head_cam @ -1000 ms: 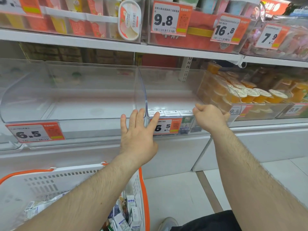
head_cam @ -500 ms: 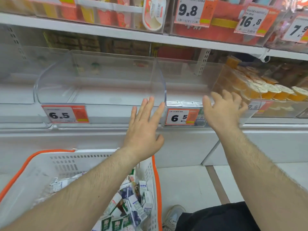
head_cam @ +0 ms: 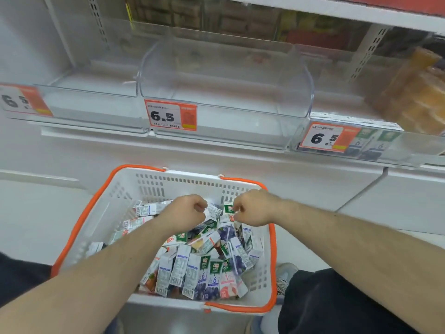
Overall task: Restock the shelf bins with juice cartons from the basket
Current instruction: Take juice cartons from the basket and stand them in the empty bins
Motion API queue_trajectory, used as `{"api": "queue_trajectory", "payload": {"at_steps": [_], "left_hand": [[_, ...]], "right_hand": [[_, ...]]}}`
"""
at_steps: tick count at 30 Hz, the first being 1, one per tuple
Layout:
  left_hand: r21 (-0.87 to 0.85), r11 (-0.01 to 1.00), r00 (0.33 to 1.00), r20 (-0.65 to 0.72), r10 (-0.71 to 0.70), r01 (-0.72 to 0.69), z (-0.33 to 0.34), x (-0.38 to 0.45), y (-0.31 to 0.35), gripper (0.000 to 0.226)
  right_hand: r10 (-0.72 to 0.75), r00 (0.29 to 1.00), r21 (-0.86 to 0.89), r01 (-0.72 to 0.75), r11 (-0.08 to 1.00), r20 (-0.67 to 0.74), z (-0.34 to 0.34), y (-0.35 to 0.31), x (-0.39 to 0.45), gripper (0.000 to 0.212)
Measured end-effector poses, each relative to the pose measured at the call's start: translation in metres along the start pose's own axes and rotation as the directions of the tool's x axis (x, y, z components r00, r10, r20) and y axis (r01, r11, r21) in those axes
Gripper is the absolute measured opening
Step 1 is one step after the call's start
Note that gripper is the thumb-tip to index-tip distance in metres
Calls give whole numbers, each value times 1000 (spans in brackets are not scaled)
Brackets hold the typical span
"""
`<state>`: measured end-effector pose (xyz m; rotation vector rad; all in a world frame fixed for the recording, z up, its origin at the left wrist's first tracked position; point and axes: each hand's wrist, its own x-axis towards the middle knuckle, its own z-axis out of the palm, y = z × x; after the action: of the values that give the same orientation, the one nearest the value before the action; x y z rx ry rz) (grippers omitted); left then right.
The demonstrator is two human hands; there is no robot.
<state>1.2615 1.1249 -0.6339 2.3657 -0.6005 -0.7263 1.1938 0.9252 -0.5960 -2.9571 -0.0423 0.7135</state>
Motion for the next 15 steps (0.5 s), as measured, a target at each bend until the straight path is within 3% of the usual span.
{"api": "queue_trajectory", "payload": {"at_steps": [3,7,12,15], "left_hand": [[17,998,993,99,-64,62,8,-1,-17,29],[173,982,925,355,-136,77,12,-6,-31,43],[330,944,808,557,-191,-4,17,-13,-36,72],[390,919,795,573,-199,-52,28,-11,-45,78]], "right_hand": [[93,969,-93,-73,993,230,35,1,16,44],[199,898,-224,-116,968,392,85,-2,26,65],[162,954,-279,-88,956,254,97,-6,18,46],[145,965,-205,-100,974,218,72,1,16,52]]}}
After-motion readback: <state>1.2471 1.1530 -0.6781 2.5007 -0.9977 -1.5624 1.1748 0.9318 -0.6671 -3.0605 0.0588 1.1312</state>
